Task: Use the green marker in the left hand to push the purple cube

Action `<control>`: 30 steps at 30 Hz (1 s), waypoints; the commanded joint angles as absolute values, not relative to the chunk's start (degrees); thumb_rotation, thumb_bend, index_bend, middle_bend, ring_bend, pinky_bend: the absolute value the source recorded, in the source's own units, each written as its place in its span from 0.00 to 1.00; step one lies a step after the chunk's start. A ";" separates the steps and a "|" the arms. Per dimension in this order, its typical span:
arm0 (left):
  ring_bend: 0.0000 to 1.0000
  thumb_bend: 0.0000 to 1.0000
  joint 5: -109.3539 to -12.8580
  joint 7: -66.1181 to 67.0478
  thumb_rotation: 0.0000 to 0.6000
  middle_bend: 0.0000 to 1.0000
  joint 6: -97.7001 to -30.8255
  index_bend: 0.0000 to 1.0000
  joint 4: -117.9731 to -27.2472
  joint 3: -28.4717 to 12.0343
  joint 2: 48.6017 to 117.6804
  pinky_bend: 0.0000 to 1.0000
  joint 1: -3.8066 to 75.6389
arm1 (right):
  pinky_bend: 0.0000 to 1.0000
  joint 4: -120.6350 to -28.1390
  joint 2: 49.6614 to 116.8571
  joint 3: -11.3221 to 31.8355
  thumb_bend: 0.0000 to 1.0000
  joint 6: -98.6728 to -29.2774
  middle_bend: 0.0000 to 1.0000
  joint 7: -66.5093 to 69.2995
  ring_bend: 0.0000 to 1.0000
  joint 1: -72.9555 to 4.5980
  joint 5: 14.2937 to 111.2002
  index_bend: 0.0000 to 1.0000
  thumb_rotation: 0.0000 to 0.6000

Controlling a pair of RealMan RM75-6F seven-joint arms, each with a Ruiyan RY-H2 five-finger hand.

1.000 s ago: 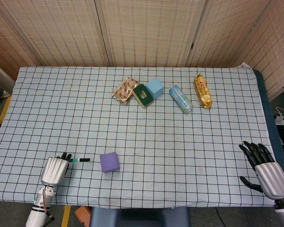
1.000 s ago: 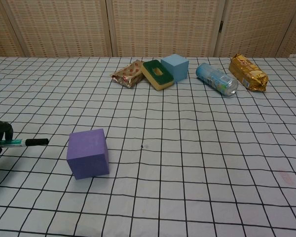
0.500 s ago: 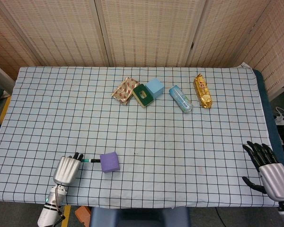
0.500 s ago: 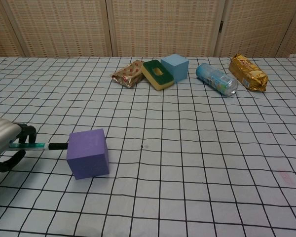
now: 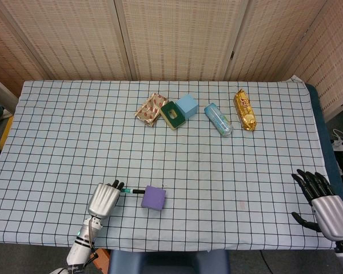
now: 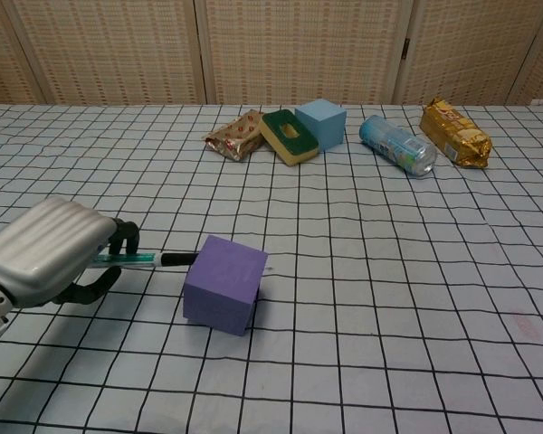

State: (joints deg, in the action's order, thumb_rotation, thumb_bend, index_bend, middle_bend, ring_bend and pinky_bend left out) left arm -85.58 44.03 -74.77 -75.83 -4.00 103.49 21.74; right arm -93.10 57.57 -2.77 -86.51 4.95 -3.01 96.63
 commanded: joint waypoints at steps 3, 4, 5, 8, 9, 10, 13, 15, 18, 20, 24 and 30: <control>0.77 0.68 -85.30 45.82 1.00 0.87 -73.29 0.82 -76.38 -4.49 105.03 0.99 23.23 | 0.00 -93.00 57.27 -2.66 0.12 -87.10 0.00 5.68 0.00 -2.72 96.44 0.00 1.00; 0.77 0.68 -85.30 46.13 1.00 0.87 -73.06 0.82 -76.45 -4.42 105.29 0.99 23.42 | 0.00 -92.96 57.22 -2.67 0.12 -87.16 0.00 5.79 0.00 -2.68 96.43 0.00 1.00; 0.77 0.68 -85.29 46.39 1.00 0.87 -72.85 0.81 -76.51 -4.32 105.55 0.99 23.58 | 0.00 -92.91 57.19 -2.68 0.12 -87.18 0.00 5.91 0.00 -2.66 96.41 0.00 1.00; 0.77 0.68 -85.46 47.29 1.00 0.87 -72.35 0.81 -76.89 -3.85 106.43 0.99 24.04 | 0.00 -92.83 57.06 -2.70 0.12 -87.25 0.00 6.23 0.00 -2.59 96.38 0.00 1.00; 0.77 0.68 -85.69 47.68 1.00 0.87 -72.25 0.81 -77.08 -3.61 106.79 0.99 24.23 | 0.00 -92.82 57.01 -2.73 0.12 -87.30 0.00 6.35 0.00 -2.56 96.43 0.00 1.00; 0.77 0.68 -85.86 48.05 1.00 0.87 -72.15 0.81 -77.24 -3.45 107.06 0.99 24.38 | 0.00 -92.81 56.96 -2.76 0.12 -87.37 0.00 6.47 0.00 -2.53 96.50 0.00 1.00; 0.77 0.68 -86.34 49.58 1.00 0.87 -71.77 0.81 -77.90 -3.05 107.96 0.99 24.95 | 0.00 -92.79 56.73 -2.88 0.12 -87.82 0.00 6.97 0.00 -2.36 96.89 0.00 1.00; 0.77 0.68 -86.64 50.74 1.00 0.87 -71.59 0.81 -78.43 -2.87 108.53 0.99 25.31 | 0.00 -92.69 56.55 -2.96 0.12 -88.31 0.00 7.45 0.00 -2.18 97.21 0.00 1.00; 0.77 0.68 -86.80 52.23 1.00 0.87 -71.42 0.81 -79.08 -2.66 109.21 0.99 25.61 | 0.00 -92.44 56.30 -3.08 0.12 -88.96 0.00 8.20 0.00 -1.96 97.65 0.00 1.00; 0.77 0.68 -86.83 52.90 1.00 0.87 -71.33 0.81 -79.31 -2.48 109.61 0.99 25.70 | 0.00 -92.32 56.19 -3.15 0.12 -89.26 0.00 8.59 0.00 -1.86 97.90 0.00 1.00; 0.77 0.68 -86.68 53.86 1.00 0.87 -70.87 0.81 -79.31 -2.01 110.67 0.99 25.86 | 0.00 -92.12 56.00 -3.30 0.12 -89.80 0.00 9.17 0.00 -1.68 98.43 0.00 1.00; 0.77 0.68 -86.87 54.54 1.00 0.87 -70.08 0.81 -77.90 -2.34 112.62 0.99 26.86 | 0.00 -92.05 55.87 -3.55 0.12 -90.17 0.00 9.44 0.00 -1.49 98.99 0.00 1.00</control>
State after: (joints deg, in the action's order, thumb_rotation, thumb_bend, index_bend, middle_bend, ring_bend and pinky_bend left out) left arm -86.72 54.36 -70.21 -78.20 -2.19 112.33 26.60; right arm -92.04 55.87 -3.55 -90.17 9.45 -1.49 98.99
